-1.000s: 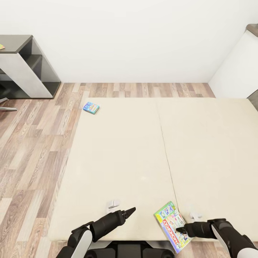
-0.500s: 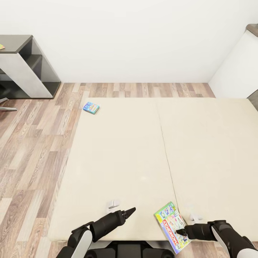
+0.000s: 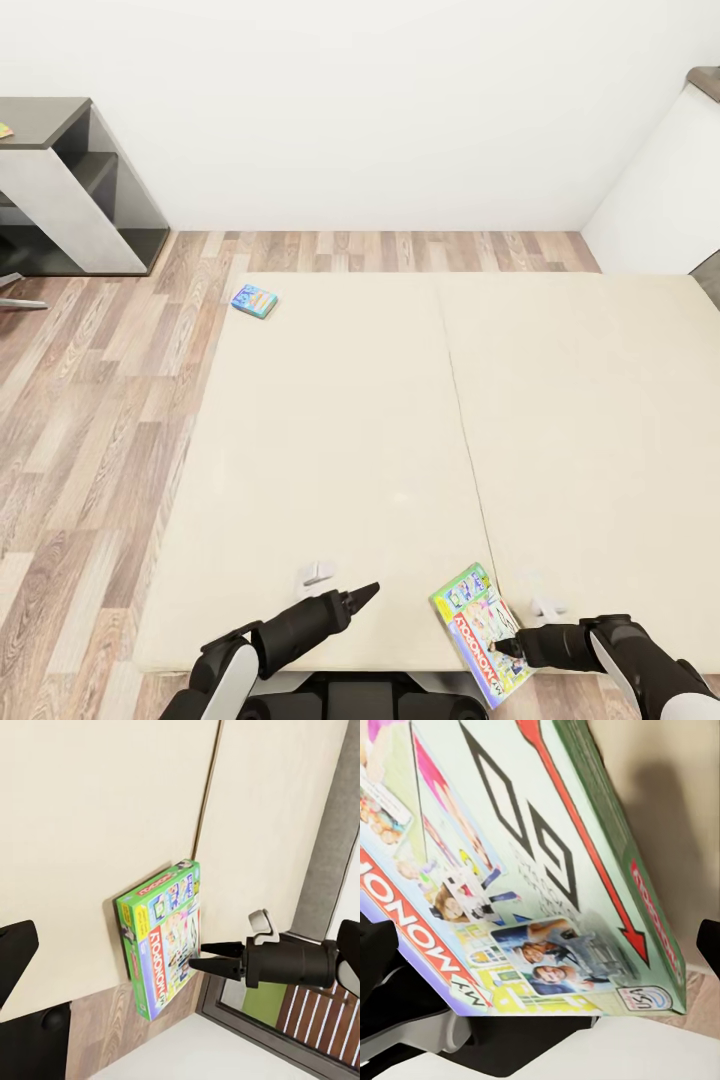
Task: Put all the toys in the child's room - the three board games (two on the bed and one on the table), the two jigsaw puzzles on the table, and the tennis ball on the table - inside the toy box on the table in the child's room.
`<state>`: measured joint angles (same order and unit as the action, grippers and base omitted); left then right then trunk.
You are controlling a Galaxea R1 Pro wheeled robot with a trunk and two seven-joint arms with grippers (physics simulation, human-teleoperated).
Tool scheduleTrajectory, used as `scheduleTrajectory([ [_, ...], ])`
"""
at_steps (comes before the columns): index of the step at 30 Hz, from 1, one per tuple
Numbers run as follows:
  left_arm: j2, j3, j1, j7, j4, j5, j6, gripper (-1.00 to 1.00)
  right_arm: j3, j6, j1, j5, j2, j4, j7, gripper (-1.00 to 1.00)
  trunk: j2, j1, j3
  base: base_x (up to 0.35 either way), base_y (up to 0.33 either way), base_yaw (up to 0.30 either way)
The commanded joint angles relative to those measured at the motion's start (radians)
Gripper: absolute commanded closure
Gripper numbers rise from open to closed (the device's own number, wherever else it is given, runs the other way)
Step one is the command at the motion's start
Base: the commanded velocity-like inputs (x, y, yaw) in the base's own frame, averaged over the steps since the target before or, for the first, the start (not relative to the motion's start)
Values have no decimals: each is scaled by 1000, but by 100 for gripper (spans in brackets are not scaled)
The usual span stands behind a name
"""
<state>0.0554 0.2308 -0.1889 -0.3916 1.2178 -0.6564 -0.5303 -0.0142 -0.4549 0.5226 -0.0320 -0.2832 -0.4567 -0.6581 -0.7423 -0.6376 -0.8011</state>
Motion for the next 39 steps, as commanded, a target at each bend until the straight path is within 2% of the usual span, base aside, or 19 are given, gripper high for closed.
scheduleTrajectory([
  [1,0,-1,0,1,0,-7,-8,-100,-1,-4,0,-3,-1,-1,-1,-100,-1,0,-1,0,0,0],
  [39,1,0,-1,0,-4,-8,-8,-100,-4,1,-1,-1,18,-2,2,-100,-1,0,-1,0,0,0],
])
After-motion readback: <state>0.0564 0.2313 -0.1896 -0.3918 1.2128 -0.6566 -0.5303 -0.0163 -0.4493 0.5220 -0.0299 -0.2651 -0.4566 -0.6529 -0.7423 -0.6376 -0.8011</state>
